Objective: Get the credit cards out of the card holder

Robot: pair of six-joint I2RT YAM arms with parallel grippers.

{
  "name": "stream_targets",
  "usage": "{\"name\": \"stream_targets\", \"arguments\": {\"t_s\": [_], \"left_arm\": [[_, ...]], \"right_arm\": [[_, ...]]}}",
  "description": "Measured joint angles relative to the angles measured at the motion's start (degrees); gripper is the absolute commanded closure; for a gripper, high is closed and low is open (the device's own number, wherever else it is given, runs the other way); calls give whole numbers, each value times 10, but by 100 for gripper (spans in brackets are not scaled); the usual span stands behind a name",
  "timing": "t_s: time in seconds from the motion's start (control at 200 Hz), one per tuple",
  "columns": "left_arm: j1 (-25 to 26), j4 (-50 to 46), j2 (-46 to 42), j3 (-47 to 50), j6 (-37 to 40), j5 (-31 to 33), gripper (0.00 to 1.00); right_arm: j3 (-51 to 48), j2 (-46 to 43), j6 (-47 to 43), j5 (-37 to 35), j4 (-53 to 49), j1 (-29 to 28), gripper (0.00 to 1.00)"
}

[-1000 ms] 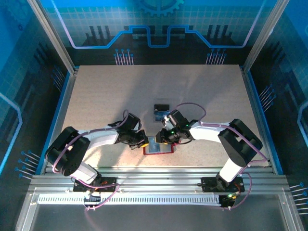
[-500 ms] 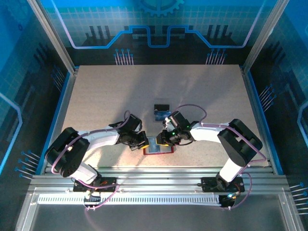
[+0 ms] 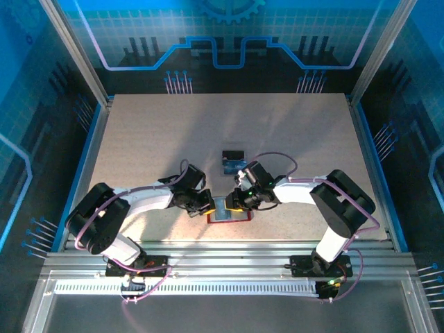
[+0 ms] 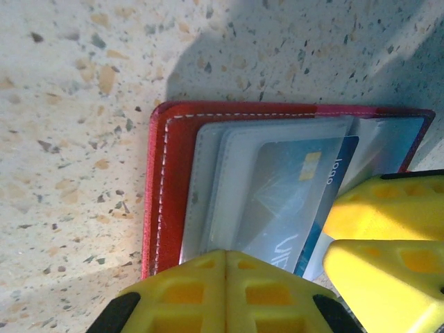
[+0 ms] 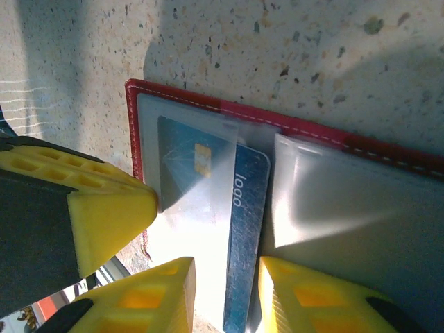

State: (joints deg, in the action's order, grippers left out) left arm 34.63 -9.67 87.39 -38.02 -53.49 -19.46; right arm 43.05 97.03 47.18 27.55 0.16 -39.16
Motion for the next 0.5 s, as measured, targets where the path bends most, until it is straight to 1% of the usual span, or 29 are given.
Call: {"name": "stream_targets", "arguments": {"t_s": [0.29,0.5], "left_arm": [[1,-1,0,-1,-1,2,94],[2,0,2,-1,-1,2,94]], "right_arm": [[-17,1,18,19,37,7,72],[-34,2,35,34,71,14,75]]}}
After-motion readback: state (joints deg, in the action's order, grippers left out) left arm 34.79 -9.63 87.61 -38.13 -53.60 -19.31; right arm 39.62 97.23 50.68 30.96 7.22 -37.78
